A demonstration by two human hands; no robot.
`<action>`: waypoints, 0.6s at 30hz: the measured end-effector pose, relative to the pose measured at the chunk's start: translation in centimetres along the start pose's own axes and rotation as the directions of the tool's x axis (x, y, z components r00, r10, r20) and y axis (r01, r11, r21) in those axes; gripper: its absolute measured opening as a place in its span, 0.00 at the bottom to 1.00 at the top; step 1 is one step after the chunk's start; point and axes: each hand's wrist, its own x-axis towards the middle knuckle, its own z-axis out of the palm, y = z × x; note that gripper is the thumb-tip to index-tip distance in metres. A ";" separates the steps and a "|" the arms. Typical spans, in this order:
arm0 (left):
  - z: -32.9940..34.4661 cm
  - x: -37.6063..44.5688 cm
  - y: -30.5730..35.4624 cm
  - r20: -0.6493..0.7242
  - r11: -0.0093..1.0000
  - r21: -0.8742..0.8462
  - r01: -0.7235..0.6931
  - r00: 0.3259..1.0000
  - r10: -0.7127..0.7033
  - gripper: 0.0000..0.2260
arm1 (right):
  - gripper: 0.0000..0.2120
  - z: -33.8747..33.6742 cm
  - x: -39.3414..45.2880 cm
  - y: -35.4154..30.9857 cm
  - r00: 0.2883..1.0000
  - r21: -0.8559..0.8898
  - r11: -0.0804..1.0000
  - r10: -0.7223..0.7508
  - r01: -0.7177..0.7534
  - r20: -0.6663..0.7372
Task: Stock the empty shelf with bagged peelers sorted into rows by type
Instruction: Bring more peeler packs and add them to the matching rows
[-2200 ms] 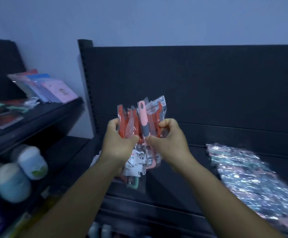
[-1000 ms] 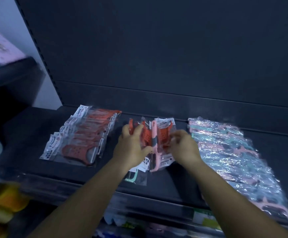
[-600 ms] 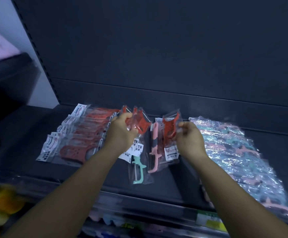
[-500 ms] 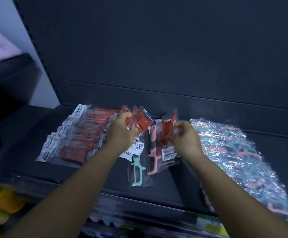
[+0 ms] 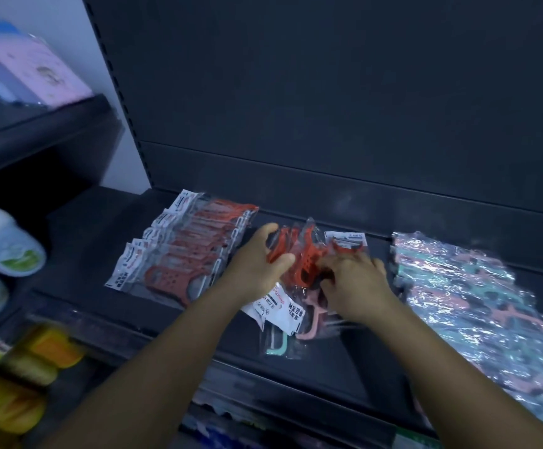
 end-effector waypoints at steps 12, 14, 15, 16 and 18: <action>-0.6 0.1 -0.3 0.020 0.978 -0.138 0.160 0.987 -0.158 0.24 | 0.31 -0.7 2.0 -0.6 0.998 0.272 0.961 0.055 -0.046 -0.025; -0.5 0.1 0.1 0.020 0.975 -0.147 0.167 0.986 -0.165 0.24 | 0.28 -0.8 2.3 -0.5 0.999 0.288 0.956 0.052 -0.048 -0.005; -0.5 0.0 0.4 0.023 0.973 -0.156 0.170 0.985 -0.169 0.23 | 0.25 -0.9 2.3 -0.5 0.999 0.302 0.952 0.053 -0.050 -0.004; -0.4 0.1 0.6 0.024 0.971 -0.166 0.172 0.985 -0.171 0.21 | 0.20 -1.0 2.4 -0.3 0.998 0.324 0.945 0.059 -0.054 -0.006; -0.4 0.1 1.1 0.017 0.972 -0.160 0.173 0.985 -0.173 0.18 | 0.12 -0.9 2.8 0.1 0.999 0.397 0.917 0.053 -0.050 0.004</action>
